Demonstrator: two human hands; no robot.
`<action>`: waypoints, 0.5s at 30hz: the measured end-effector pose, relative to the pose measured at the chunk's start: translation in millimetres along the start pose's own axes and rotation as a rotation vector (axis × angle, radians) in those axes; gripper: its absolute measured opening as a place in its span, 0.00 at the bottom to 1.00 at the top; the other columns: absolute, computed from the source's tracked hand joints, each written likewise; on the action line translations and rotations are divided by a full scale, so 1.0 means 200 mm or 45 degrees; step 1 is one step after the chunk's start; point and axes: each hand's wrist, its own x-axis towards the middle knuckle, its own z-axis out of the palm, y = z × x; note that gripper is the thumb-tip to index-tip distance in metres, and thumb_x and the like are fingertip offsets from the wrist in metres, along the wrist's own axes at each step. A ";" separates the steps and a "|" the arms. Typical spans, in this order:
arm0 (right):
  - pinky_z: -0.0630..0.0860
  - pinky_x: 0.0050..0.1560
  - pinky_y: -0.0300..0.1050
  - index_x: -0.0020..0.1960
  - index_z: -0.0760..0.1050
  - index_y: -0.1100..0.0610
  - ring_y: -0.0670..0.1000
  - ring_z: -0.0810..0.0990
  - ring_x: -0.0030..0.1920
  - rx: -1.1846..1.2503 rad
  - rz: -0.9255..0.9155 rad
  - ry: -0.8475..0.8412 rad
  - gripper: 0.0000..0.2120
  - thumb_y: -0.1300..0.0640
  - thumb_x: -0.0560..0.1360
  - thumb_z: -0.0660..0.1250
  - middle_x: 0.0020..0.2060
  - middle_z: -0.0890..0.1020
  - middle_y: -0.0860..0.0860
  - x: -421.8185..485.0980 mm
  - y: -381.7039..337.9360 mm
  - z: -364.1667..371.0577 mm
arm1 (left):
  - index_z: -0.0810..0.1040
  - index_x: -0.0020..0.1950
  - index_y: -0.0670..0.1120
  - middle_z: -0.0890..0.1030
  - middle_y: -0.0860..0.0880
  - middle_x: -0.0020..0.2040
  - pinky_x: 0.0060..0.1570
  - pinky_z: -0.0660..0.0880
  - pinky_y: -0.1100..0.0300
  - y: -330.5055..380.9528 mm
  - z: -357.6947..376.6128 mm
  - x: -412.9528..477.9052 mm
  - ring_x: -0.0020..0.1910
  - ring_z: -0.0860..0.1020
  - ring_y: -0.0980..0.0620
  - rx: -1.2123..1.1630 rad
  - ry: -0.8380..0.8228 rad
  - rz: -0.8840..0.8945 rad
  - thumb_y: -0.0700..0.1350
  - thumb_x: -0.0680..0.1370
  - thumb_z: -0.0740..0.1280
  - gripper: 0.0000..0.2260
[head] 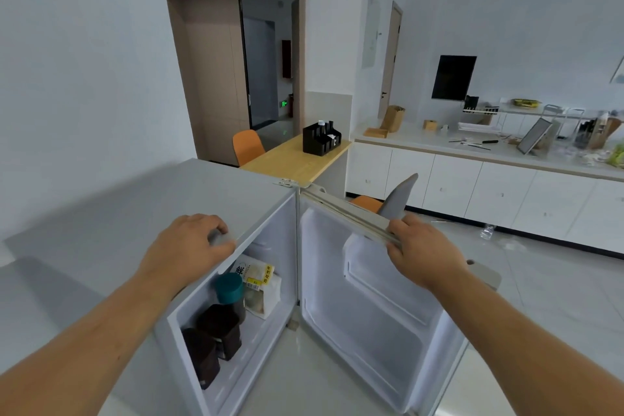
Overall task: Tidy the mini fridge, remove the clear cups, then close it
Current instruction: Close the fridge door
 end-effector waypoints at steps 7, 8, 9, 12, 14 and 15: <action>0.71 0.34 0.44 0.55 0.75 0.51 0.47 0.73 0.37 0.082 0.097 0.025 0.09 0.53 0.81 0.58 0.42 0.72 0.48 -0.04 -0.13 0.00 | 0.79 0.55 0.57 0.80 0.57 0.53 0.46 0.72 0.58 0.00 0.01 0.00 0.51 0.74 0.55 -0.012 0.048 0.016 0.64 0.77 0.67 0.14; 0.71 0.35 0.44 0.56 0.76 0.52 0.48 0.74 0.37 0.093 0.104 0.023 0.09 0.54 0.80 0.58 0.43 0.73 0.49 -0.05 -0.15 0.00 | 0.79 0.55 0.57 0.81 0.57 0.53 0.46 0.73 0.57 0.00 0.01 0.00 0.51 0.74 0.54 -0.015 0.053 0.019 0.64 0.77 0.66 0.14; 0.71 0.36 0.44 0.57 0.77 0.52 0.49 0.74 0.38 0.101 0.109 0.016 0.11 0.55 0.80 0.58 0.44 0.74 0.50 -0.05 -0.17 0.00 | 0.79 0.55 0.57 0.81 0.57 0.53 0.46 0.73 0.57 0.00 0.01 0.00 0.51 0.74 0.54 -0.012 0.055 0.022 0.64 0.77 0.66 0.14; 0.75 0.40 0.46 0.60 0.78 0.52 0.53 0.76 0.42 0.097 0.107 -0.032 0.13 0.56 0.79 0.58 0.47 0.75 0.51 -0.07 -0.21 -0.03 | 0.79 0.55 0.56 0.81 0.57 0.52 0.46 0.74 0.57 0.00 0.01 0.00 0.51 0.74 0.54 -0.011 0.066 0.029 0.64 0.77 0.66 0.14; 0.78 0.43 0.49 0.60 0.79 0.50 0.53 0.77 0.43 0.087 0.068 -0.069 0.14 0.55 0.79 0.59 0.47 0.75 0.50 -0.07 -0.23 -0.05 | 0.79 0.56 0.56 0.81 0.56 0.52 0.46 0.74 0.56 0.00 0.01 0.00 0.51 0.74 0.54 -0.017 0.075 0.035 0.63 0.77 0.66 0.14; 0.78 0.43 0.49 0.59 0.80 0.50 0.52 0.77 0.43 0.086 0.034 -0.084 0.14 0.55 0.79 0.59 0.46 0.75 0.49 -0.08 -0.24 -0.06 | 0.79 0.56 0.55 0.81 0.56 0.52 0.46 0.74 0.56 0.00 0.01 -0.01 0.51 0.74 0.54 -0.015 0.073 0.037 0.63 0.77 0.66 0.15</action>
